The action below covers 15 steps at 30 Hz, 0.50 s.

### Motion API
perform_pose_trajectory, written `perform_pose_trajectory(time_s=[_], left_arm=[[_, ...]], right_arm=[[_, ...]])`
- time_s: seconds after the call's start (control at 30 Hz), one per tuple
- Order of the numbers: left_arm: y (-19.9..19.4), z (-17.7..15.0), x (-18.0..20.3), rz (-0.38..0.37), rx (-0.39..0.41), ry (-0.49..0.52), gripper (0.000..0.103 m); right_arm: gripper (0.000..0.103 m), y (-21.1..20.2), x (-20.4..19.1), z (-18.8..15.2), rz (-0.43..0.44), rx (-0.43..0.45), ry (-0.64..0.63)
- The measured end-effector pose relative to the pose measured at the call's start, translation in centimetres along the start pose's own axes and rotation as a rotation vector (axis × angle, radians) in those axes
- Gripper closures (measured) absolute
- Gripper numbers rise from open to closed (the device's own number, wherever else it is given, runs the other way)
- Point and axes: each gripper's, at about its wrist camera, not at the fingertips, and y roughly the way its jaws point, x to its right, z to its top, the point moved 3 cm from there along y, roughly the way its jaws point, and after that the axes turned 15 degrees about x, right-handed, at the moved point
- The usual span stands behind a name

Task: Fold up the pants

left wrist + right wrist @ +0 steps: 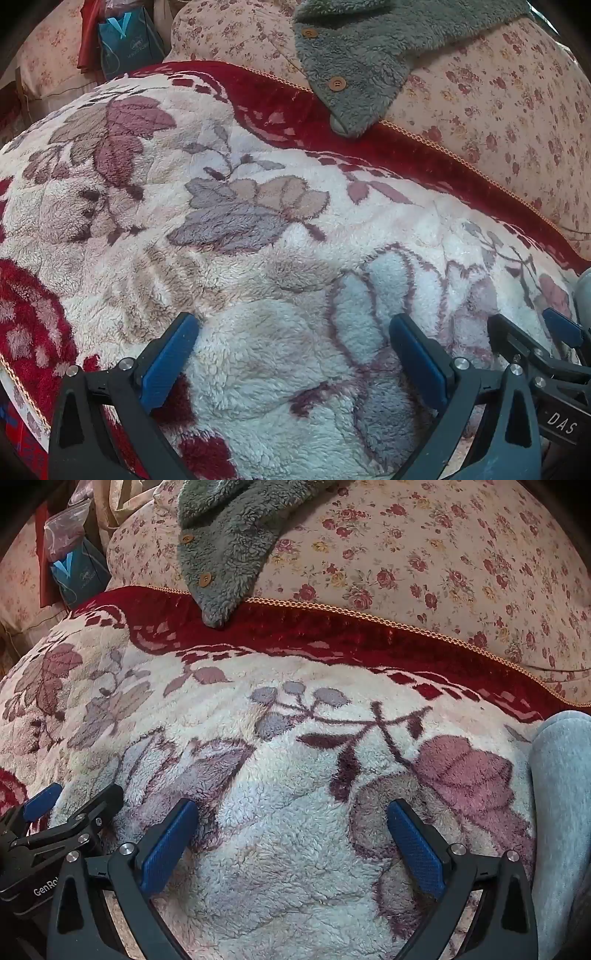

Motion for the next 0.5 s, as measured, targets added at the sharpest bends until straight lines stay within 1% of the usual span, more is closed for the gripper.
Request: perform_pose_trajectory(time_s=[0.5], left_arm=[[-0.17,-0.02,-0.02,0.001,0.000,0.001,0.000]], right_arm=[[0.000,-0.05,-0.04,-0.10,-0.004,-0.001,-0.007]])
